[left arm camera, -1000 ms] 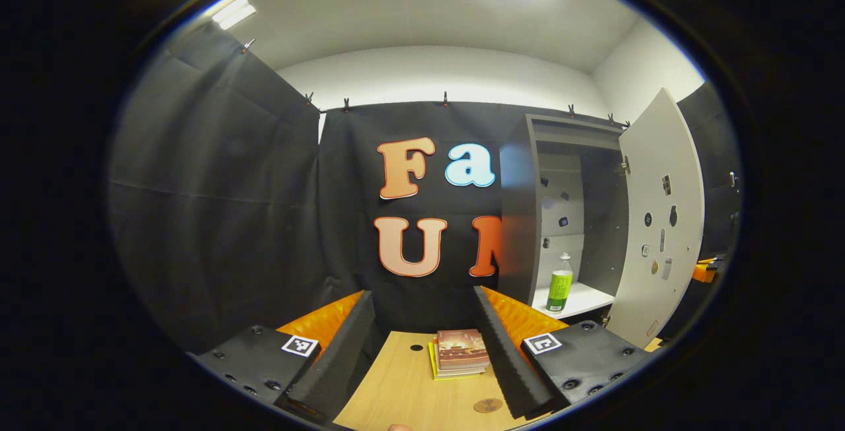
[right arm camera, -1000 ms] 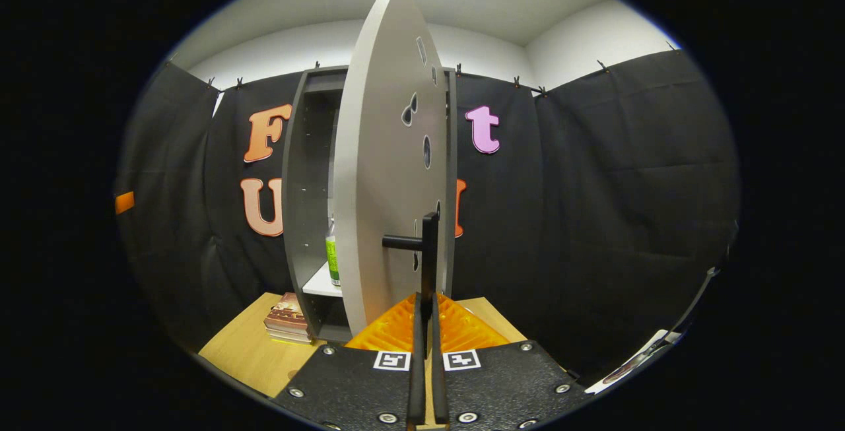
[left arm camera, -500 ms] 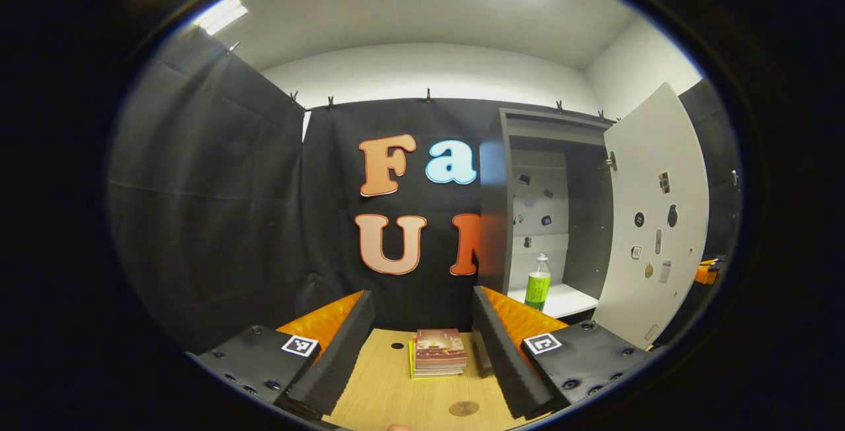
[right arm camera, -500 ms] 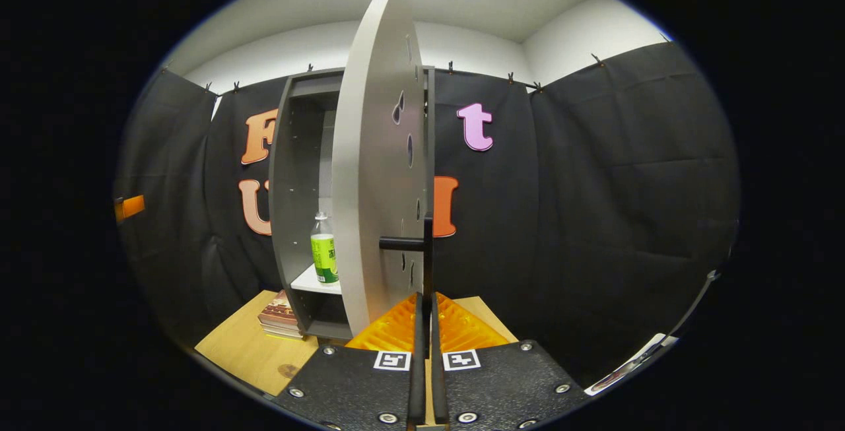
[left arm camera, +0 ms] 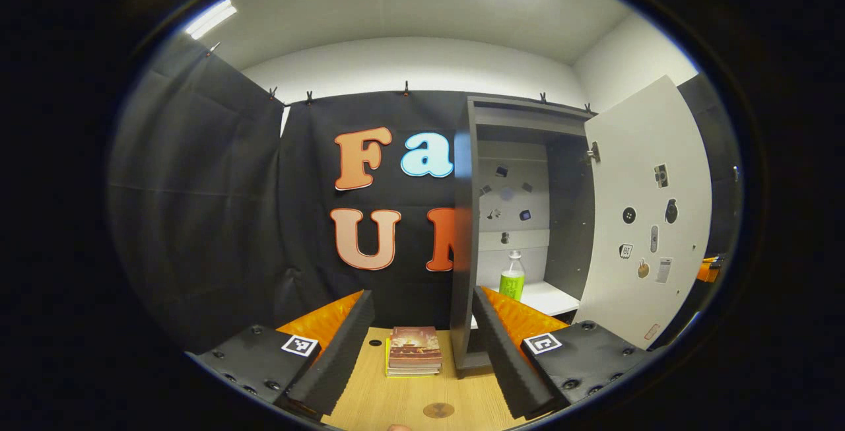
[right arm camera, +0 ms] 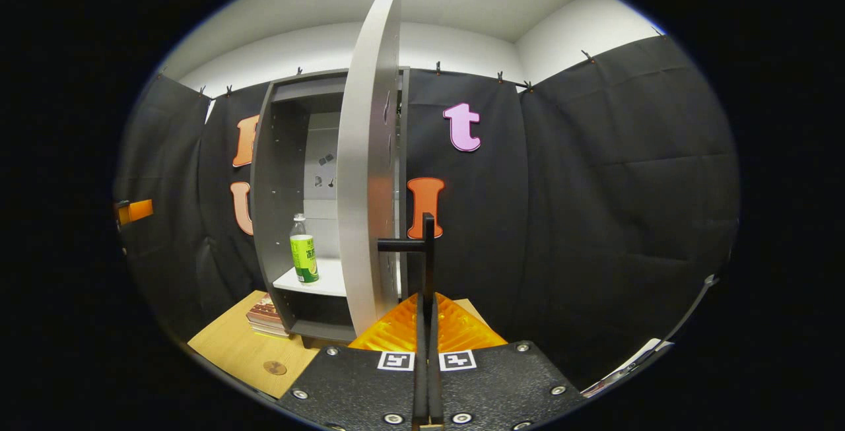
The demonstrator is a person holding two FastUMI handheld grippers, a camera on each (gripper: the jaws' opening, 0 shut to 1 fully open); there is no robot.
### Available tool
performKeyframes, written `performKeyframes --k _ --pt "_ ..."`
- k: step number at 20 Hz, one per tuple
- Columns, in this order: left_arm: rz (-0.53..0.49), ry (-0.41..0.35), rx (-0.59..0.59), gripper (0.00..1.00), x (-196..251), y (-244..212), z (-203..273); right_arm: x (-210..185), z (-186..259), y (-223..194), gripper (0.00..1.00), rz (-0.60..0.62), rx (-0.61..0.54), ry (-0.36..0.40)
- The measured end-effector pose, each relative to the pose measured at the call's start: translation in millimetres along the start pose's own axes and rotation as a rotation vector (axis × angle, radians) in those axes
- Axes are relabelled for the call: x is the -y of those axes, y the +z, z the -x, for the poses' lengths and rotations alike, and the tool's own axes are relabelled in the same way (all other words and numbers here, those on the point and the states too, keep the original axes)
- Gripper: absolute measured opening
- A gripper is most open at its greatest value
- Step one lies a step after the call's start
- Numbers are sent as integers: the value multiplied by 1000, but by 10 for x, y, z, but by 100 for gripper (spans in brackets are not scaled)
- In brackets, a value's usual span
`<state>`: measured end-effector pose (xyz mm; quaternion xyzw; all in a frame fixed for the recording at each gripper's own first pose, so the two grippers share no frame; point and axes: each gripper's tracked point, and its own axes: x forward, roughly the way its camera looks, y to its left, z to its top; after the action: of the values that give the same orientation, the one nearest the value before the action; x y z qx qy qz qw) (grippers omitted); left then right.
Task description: Open the cabinet door with the right hand, grasp the bottle in the cabinet with the left hand and place it on the coaster, then close the cabinet door with the right hand.
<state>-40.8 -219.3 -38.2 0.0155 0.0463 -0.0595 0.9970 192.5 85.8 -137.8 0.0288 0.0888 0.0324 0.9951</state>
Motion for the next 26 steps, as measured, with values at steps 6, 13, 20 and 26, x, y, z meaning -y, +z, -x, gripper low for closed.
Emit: performKeyframes --k 6,13,20,26 --pt "-1 -35 -17 96 497 -129 -199 -24 -12 -1 0 -27 -1 55" --pt "16 -75 -8 97 978 -213 -475 -48 113 67 6 -73 23 79" --pt "45 -144 -20 96 1520 -413 -993 157 119 91 27 -88 41 -8" --pt "47 -186 -26 98 1885 -646 -1599 409 123 30 65 -70 30 -119"
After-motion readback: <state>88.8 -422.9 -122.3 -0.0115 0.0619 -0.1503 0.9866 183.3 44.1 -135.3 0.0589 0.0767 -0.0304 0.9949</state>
